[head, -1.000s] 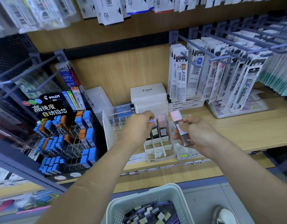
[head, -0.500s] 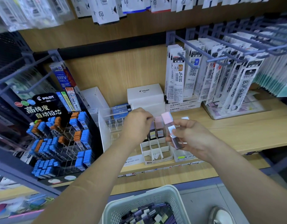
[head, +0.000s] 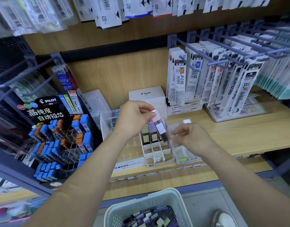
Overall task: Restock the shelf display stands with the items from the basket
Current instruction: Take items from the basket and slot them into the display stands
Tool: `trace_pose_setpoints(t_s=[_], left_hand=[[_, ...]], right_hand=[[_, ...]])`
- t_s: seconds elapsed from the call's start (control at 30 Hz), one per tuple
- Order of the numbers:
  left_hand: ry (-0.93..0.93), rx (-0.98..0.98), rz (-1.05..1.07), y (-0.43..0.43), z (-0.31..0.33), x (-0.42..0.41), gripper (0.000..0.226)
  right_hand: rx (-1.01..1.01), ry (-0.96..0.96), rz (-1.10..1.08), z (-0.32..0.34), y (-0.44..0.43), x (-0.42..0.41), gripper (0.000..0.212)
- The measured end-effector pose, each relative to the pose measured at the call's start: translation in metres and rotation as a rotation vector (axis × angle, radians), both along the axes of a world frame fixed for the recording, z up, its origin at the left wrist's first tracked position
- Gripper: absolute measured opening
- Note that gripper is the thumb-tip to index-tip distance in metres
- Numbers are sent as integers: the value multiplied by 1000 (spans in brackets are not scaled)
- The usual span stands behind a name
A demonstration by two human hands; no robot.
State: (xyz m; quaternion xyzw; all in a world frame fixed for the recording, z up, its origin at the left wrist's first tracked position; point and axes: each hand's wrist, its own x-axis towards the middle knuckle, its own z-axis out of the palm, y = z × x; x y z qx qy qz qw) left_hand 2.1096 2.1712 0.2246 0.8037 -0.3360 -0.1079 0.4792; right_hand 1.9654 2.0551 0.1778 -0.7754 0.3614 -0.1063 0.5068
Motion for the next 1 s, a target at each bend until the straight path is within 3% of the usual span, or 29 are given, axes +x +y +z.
trace_pose_setpoints(t_s=[0.07, 0.2, 0.37, 0.57, 0.83, 1.0], left_hand=[[-141, 23, 34, 0, -4, 3, 10], [-275, 70, -6, -3, -15, -6, 11], [-430, 129, -76, -8, -32, -12, 12], [-575, 177, -147, -11, -47, -14, 10], [-600, 240, -132, -17, -54, -11, 11], [-623, 231, -129, -20, -55, -8, 13]], right_hand=[[-223, 131, -3, -6, -2, -2, 5], [-411, 304, 84, -23, 7, -2, 14], [-436, 313, 61, -38, 14, 2, 8], [-487, 309, 51, -41, 16, 6, 16], [-490, 263, 63, -45, 13, 4, 10], [-512, 243, 110, -42, 11, 2, 18]])
